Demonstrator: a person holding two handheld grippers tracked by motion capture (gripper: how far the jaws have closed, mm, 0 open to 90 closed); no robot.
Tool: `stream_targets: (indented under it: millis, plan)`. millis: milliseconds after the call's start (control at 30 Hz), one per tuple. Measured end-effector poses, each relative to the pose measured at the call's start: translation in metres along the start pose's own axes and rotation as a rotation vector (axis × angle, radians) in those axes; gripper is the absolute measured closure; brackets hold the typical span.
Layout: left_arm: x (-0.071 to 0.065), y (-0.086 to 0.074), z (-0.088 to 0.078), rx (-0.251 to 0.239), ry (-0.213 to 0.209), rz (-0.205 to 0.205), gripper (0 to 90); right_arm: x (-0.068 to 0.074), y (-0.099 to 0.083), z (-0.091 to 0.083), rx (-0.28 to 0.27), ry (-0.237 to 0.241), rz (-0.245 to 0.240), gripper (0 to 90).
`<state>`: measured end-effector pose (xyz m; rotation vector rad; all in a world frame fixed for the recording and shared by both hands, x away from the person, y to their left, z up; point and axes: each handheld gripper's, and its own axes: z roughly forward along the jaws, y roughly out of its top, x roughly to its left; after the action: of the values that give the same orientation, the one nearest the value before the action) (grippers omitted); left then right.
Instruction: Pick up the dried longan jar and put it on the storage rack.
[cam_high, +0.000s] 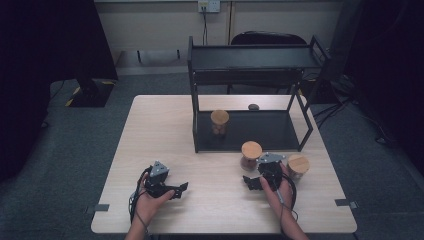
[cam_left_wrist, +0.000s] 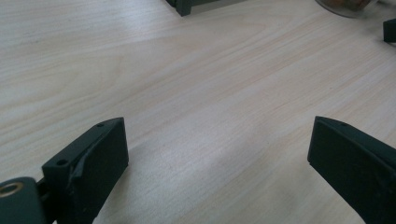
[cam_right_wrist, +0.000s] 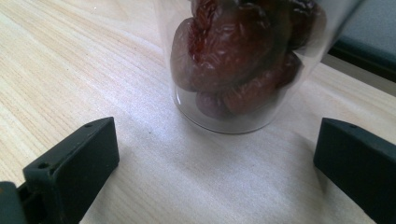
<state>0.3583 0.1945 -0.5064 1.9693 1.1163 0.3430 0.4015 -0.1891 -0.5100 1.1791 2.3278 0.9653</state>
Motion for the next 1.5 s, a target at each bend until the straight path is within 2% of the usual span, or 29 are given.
stream_targets:
  millis: [467,767,867,1067,1167,1500]
  plan:
    - [0.0031,-0.0064,-0.0058,0.025,0.028,0.012,4.9,0.0,0.0,0.0,0.0,0.0,0.0,0.0]
    - [0.0038,-0.0086,-0.0079,0.054,0.049,0.055,4.6,0.0,0.0,0.0,0.0,0.0,0.0,0.0]
    - [0.0025,-0.009,-0.0077,0.071,0.056,0.088,3.5,0.0001,-0.0001,0.0,0.0,-0.001,0.0,0.0]
    - [0.0003,-0.0092,-0.0068,0.085,0.067,0.106,1.6,0.0003,-0.0003,-0.0003,0.0,-0.003,0.001,0.0]
    - [-0.0019,-0.0093,-0.0057,0.099,0.08,0.133,0.3,0.0004,-0.0003,-0.0004,0.001,-0.005,0.003,0.0]
    - [-0.0019,-0.0094,-0.0057,0.098,0.081,0.132,0.1,0.0007,-0.0001,-0.0005,0.002,-0.006,0.003,0.0]
